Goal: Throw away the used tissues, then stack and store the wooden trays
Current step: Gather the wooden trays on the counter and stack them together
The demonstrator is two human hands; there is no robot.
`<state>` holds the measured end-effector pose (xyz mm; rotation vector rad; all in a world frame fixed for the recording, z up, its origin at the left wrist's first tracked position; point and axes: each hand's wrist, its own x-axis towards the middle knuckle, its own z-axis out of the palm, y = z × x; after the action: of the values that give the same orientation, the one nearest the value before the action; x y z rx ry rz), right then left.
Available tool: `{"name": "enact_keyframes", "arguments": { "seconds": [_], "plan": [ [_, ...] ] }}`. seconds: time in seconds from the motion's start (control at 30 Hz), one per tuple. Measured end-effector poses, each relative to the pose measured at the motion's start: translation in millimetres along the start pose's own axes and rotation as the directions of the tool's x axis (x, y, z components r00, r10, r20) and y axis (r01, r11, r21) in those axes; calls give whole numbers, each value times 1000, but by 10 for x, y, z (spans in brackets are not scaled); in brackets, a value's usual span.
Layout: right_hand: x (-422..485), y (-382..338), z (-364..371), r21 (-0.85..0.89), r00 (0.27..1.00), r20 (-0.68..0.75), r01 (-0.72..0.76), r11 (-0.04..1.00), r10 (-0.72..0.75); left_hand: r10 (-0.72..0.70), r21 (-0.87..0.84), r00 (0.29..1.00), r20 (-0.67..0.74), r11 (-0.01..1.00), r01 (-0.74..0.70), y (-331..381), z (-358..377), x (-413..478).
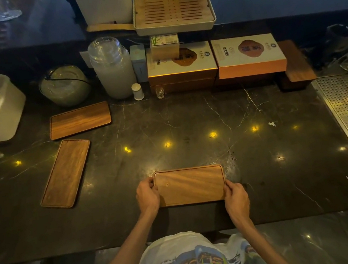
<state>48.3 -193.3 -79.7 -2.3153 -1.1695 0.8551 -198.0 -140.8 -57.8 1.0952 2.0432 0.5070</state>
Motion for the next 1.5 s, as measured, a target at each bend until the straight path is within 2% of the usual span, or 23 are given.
{"name": "enact_keyframes", "arguments": {
  "seconds": [0.33, 0.43, 0.5, 0.57, 0.67, 0.77, 0.87, 0.97, 1.03, 1.13, 1.27, 1.4, 1.5],
  "plan": [
    [38, -3, -2, -40, 999, 28, -31, 999, 32, 6, -72, 998, 61, 997, -1, -76, -84, 26],
    [17, -75, -36, -133, 998, 6, -56, 989, 58, -2, -93, 995, 96, 996, 11, -112, -172, 83],
    [17, -205, -42, -240, 998, -65, 7, 971, -23, -24, -142, 998, 50, 989, 31, -180, -335, 160],
    [69, -487, 52, -295, 981, -71, 150, 944, -179, -77, -226, 993, -89, 973, 55, -313, -613, 275],
    [229, -1217, 444, -234, 926, 114, 377, 896, -359, -243, -323, 915, -322, 937, 135, -596, -1141, 507],
    [288, -2179, 1083, -186, 805, 335, 566, 803, -490, -429, -381, 795, -429, 884, 271, -980, -1682, 748],
    [188, -3024, 1724, -203, 679, 506, 693, 692, -531, -570, -437, 717, -400, 807, 398, -1280, -2030, 933],
    [62, -3657, 2288, -246, 597, 634, 759, 603, -492, -669, -525, 688, -282, 707, 473, -1446, -2175, 1089],
    [15, -3950, 2582, -217, 552, 696, 771, 599, -459, -704, -566, 678, -211, 654, 503, -1518, -2206, 1160],
    [0, -4205, 2876, -157, 493, 795, 730, 665, -353, -704, -601, 693, -154, 624, 500, -1596, -2210, 1197],
    [100, -4279, 3002, -180, 508, 834, 621, 763, -216, -688, -631, 711, -143, 617, 470, -1638, -2177, 1175],
    [191, -4190, 2865, -199, 581, 782, 577, 792, -227, -667, -670, 736, -115, 599, 438, -1600, -2162, 1113],
    [286, -3985, 2570, -133, 636, 729, 496, 858, -254, -640, -672, 764, -84, 602, 430, -1574, -2197, 1047]
  ]
}}
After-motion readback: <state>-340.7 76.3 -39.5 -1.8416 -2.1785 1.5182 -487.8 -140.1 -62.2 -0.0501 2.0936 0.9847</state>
